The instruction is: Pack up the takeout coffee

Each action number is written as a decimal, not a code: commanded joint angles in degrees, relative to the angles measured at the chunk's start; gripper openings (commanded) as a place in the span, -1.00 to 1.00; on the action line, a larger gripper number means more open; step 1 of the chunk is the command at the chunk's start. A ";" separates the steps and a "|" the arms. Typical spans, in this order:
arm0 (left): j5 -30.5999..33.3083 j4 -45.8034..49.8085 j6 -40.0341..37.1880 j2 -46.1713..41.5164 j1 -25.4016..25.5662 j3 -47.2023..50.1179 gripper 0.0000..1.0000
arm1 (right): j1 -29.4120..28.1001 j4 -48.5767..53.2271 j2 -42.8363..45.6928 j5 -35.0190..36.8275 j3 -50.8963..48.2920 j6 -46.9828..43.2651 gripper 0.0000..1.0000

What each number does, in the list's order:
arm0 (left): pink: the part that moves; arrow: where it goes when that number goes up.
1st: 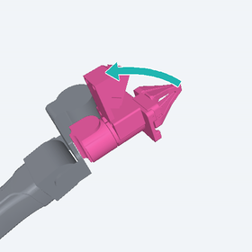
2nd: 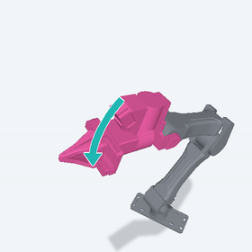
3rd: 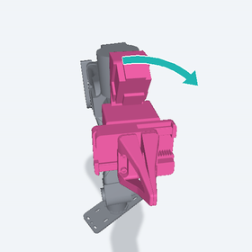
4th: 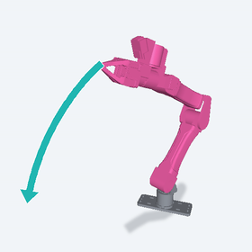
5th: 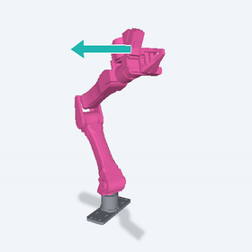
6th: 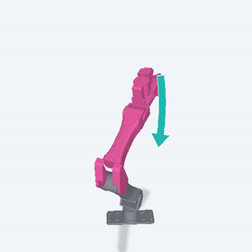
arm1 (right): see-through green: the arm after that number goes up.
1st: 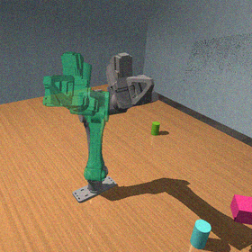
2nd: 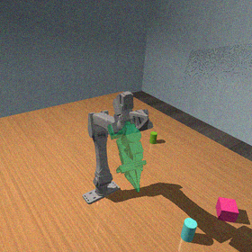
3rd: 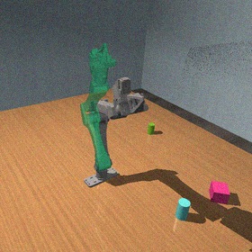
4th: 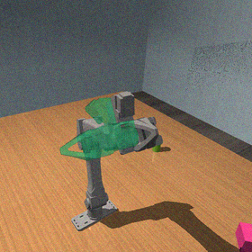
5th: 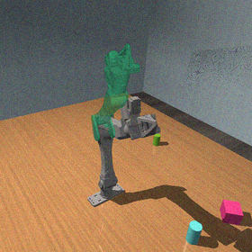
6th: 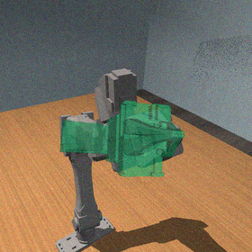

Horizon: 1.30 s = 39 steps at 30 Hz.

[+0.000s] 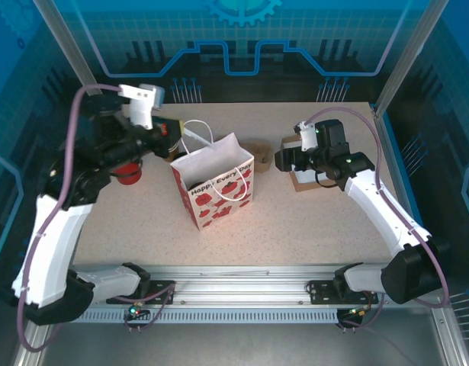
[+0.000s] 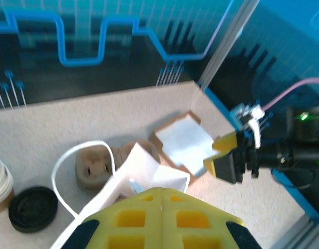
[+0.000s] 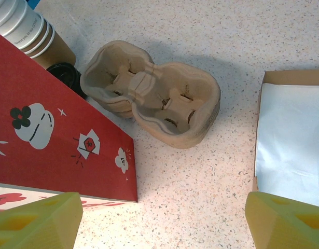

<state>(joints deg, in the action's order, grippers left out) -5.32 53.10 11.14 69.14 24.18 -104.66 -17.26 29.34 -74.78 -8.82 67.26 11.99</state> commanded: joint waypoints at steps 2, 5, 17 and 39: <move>-5.36 -3.91 2.43 2.76 0.43 5.11 -0.94 | -0.49 1.77 0.59 0.97 1.99 -1.27 0.67; -5.64 -7.22 3.49 5.46 0.43 9.09 -0.90 | -0.45 1.61 -0.17 1.23 2.06 -1.33 0.68; -4.65 -14.43 2.22 11.59 0.60 13.87 -0.11 | 6.58 0.01 -6.48 7.20 2.44 -1.21 0.71; -9.79 -17.95 2.15 -0.84 0.50 18.60 0.31 | 14.59 8.09 -41.11 17.20 20.53 -8.33 0.80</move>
<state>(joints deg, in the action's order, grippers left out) -13.82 35.44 14.61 69.14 24.29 -87.00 -3.95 33.91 -113.91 8.60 84.95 5.45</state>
